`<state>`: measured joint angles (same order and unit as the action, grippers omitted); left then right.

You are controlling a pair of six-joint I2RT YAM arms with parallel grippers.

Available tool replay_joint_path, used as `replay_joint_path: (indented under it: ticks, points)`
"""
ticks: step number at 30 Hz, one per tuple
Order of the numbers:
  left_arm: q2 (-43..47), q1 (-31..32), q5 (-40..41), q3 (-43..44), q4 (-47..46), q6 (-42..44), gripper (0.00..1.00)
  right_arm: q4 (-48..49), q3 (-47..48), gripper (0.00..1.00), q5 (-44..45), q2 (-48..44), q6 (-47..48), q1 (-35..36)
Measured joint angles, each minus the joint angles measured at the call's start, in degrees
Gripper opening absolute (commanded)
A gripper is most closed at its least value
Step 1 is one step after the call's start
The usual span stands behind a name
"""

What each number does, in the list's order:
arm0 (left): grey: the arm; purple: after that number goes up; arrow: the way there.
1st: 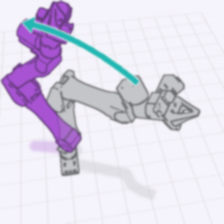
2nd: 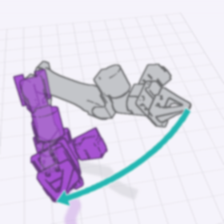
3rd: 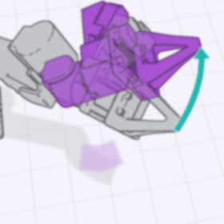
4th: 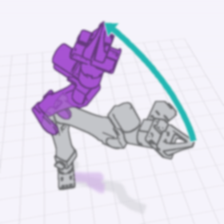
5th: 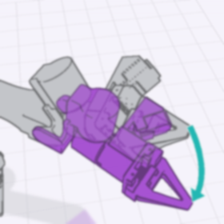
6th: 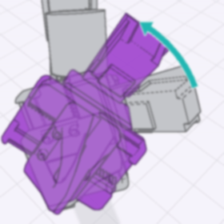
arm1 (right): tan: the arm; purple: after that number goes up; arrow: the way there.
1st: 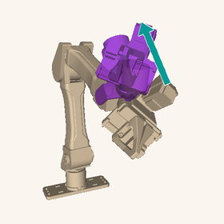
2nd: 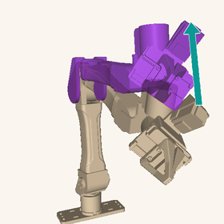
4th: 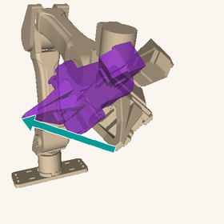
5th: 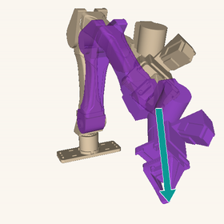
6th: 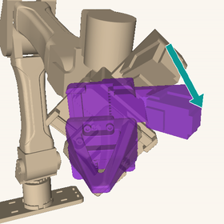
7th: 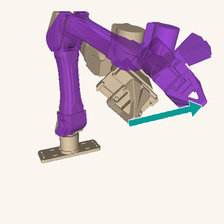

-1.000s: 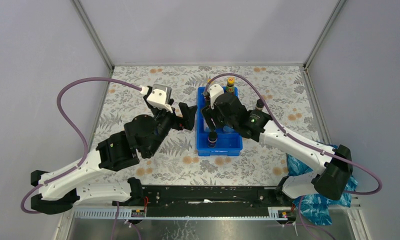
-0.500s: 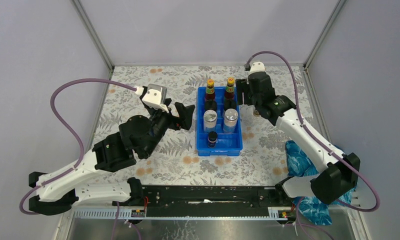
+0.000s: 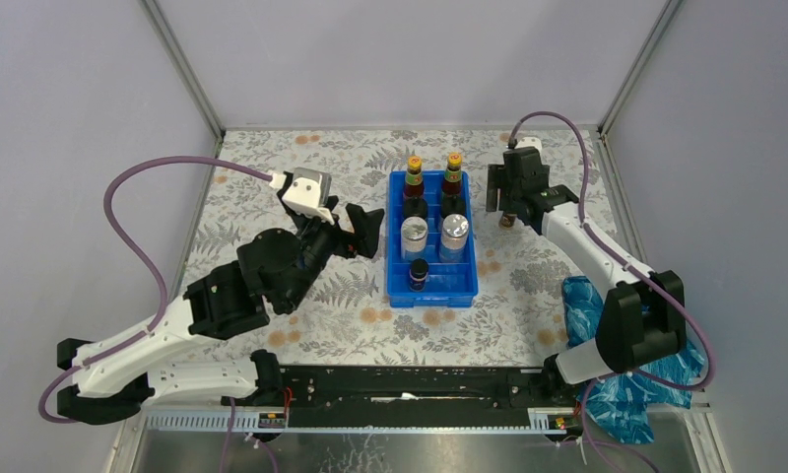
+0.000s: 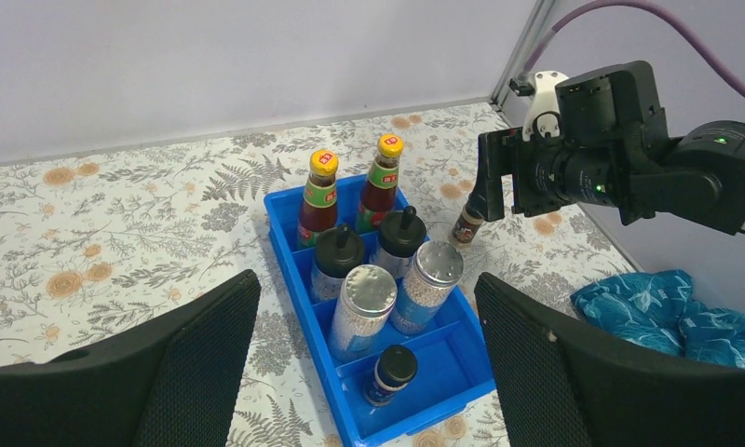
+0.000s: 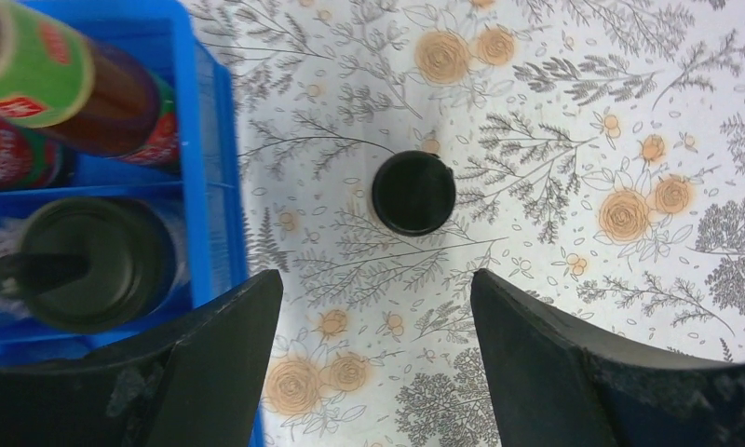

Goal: Organize the condiment bottles
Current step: Pick up the bottle from the center of the board.

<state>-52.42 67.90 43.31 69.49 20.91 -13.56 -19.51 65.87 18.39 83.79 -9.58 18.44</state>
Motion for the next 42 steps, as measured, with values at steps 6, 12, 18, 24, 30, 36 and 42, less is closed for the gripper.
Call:
replay_joint_path:
  ticks: [6, 12, 18, 24, 30, 36, 42]
  points:
    - [0.0, 0.0, 0.0, -0.3, 0.0, 0.0, 0.90, 1.6, -0.5, 0.82, -1.2, 2.8, -1.2, -3.1]
    - [-0.1, 0.0, 0.0, -0.7, 0.0, 0.0, 0.90, 3.0, -0.5, 0.82, -2.7, 5.2, -1.8, -4.8]
    - [-0.1, 0.0, -0.1, -0.9, 0.0, 0.0, 0.90, 3.9, -0.5, 0.81, -4.0, 8.2, -2.3, -5.6]
    - [-0.1, 0.0, -0.1, -1.2, 0.0, 0.0, 0.90, 5.0, -0.4, 0.79, -4.6, 9.8, -2.3, -6.3]
    - [-0.3, 0.0, -0.1, -1.5, -0.1, 0.0, 0.90, 5.7, 0.0, 0.74, -5.7, 11.4, -2.4, -7.2]
    - [-0.4, 0.0, -0.1, -1.9, -0.1, 0.0, 0.90, 6.4, 0.2, 0.68, -6.1, 12.1, -2.5, -7.8]
    - [-0.5, 0.0, -0.1, -2.1, -0.1, 0.0, 0.90, 7.0, 1.0, 0.63, -6.2, 12.8, -2.7, -8.1]
